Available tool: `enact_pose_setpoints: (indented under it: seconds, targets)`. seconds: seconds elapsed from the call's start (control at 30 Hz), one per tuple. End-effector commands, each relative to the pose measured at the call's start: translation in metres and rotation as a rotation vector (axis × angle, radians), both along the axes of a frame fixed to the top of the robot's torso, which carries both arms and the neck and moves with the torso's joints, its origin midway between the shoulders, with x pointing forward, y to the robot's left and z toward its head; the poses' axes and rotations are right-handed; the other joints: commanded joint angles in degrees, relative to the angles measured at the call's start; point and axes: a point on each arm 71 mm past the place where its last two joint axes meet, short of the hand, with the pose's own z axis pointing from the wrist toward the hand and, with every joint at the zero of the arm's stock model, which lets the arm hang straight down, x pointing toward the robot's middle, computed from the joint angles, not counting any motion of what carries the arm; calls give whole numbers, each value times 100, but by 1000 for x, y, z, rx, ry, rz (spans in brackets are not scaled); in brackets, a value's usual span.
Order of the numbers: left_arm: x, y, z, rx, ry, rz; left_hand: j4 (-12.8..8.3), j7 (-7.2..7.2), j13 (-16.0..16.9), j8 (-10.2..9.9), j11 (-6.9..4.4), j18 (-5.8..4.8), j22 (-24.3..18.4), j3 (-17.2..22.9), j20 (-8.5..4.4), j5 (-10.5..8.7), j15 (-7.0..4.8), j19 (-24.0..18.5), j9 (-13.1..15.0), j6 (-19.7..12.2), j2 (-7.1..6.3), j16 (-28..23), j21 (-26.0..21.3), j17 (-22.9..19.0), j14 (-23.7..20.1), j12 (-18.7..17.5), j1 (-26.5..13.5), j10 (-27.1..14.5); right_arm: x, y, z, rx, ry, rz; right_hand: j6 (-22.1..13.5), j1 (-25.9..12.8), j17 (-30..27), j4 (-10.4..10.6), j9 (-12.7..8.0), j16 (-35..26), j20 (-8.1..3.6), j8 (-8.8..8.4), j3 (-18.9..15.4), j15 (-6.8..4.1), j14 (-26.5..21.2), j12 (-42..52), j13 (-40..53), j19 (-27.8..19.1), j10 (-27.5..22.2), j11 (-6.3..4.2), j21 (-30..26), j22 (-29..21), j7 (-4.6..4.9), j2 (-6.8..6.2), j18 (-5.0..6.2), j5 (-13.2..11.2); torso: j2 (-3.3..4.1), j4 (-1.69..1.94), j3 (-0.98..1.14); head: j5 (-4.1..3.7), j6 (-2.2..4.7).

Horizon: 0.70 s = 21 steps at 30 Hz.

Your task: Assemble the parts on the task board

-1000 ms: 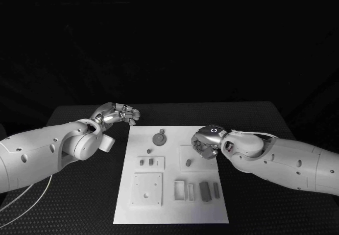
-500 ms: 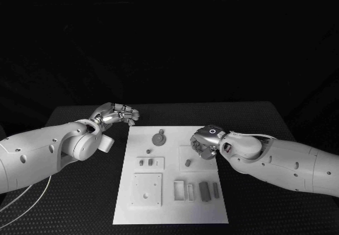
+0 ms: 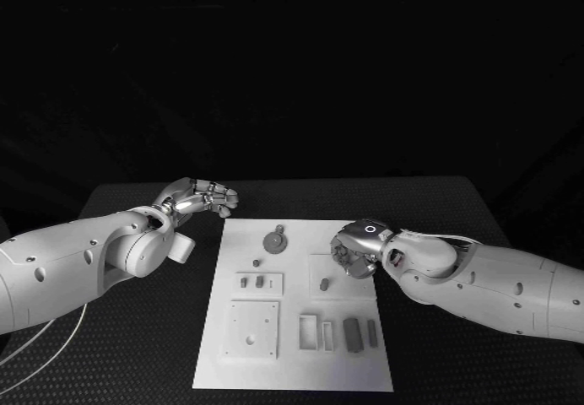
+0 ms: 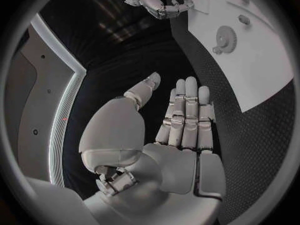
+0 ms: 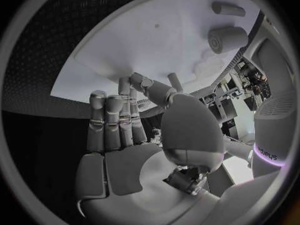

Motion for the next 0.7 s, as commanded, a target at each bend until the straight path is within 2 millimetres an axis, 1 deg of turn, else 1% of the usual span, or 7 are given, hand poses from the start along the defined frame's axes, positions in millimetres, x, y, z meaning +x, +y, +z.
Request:
enact_pose_setpoints:
  seconds: [0.03, 0.37, 0.57, 0.7]
  targets:
    - [0, -1, 1, -10, 0, -9, 1, 7, -5, -18, -5, -22, 6, -29, 10, -25, 17, -11, -8, -56, -2, -36, -30, 10, 38, -22, -43, -44, -1, 0, 1, 24, 26, 2, 32, -55, 8, -1, 15, 18, -1, 20, 33, -20, 25, 25, 0, 32, 6, 10, 32, 91, -5, 1, 173, 32, 1, -2, 3, -3, -3]
    - [1, 1, 1, -7, 0, -3, 4, 14, -7, -22, -3, -22, 9, -32, 10, -25, 17, -10, -13, -70, -6, -48, -35, 21, 41, -22, -46, -50, 4, -3, 12, 60, 40, -12, 37, -72, 13, -3, 23, 21, -6, 21, 41, -24, 30, 24, 12, 38, 13, 6, 39, 91, -8, 7, 173, 36, 6, -1, 0, -5, -4]
    - [2, 3, 0, -5, 1, 0, 5, 17, -7, -25, -2, -22, 11, -33, 11, -24, 17, -9, -16, -78, -8, -55, -38, 27, 42, -22, -44, -54, 5, -9, 19, 121, 117, -39, 32, -95, 17, -4, 29, 20, -9, 18, 42, -24, 29, 17, 21, 39, 10, 7, 42, 90, -7, 21, 173, 50, 4, 3, -3, -4, -11]
    - [2, 5, 0, -3, 0, 7, 5, 18, -8, -25, -1, -22, 12, -33, 11, -24, 18, -9, -17, -80, -9, -57, -39, 29, 43, -22, -44, -55, 4, -7, 29, 164, 121, -38, 19, -132, 24, -14, 39, 15, -12, 10, 27, -22, 19, 3, 37, 31, 1, 12, 44, 90, -2, 56, 173, 95, 1, -6, -8, 26, -9]
